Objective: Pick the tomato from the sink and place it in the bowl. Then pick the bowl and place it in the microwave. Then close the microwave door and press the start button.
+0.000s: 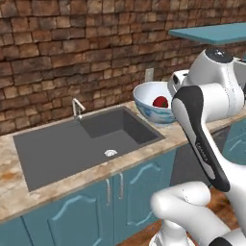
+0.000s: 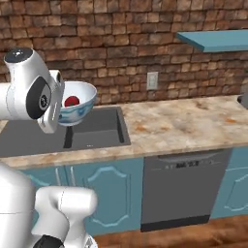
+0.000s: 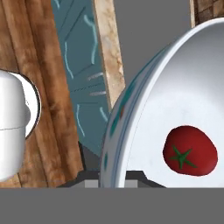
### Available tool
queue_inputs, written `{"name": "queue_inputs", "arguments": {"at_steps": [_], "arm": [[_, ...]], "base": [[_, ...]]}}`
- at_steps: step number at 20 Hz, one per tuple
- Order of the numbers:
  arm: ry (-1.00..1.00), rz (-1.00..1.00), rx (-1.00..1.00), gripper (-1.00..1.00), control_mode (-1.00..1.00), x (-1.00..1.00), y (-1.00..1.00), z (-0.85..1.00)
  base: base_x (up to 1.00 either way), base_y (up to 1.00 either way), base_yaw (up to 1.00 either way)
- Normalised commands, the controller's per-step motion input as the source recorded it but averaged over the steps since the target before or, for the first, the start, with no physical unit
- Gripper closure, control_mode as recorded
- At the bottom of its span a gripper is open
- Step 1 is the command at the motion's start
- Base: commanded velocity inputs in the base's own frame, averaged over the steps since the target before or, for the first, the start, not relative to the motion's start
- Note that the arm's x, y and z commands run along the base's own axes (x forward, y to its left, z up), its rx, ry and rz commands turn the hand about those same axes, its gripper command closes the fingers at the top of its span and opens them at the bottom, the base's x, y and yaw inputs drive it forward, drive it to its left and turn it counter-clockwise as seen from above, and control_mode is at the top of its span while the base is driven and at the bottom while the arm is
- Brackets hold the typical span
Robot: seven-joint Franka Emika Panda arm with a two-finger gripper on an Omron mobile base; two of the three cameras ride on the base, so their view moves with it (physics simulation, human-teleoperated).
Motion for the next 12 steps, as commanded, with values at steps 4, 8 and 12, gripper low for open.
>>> {"name": "queue_inputs", "arguments": {"at_steps": [4,8,12], "arm": [[0.0,0.0,0.0,1.0,1.0,0.0,0.0,0.0],[0.0,0.0,0.0,1.0,1.0,0.0,0.0,0.0],[0.0,0.0,0.0,1.0,1.0,0.0,0.0,0.0]], "base": [[-0.4,-0.17,-0.67],[-0.45,-0.24,-0.63],[-0.43,-0.24,-0.63]]}}
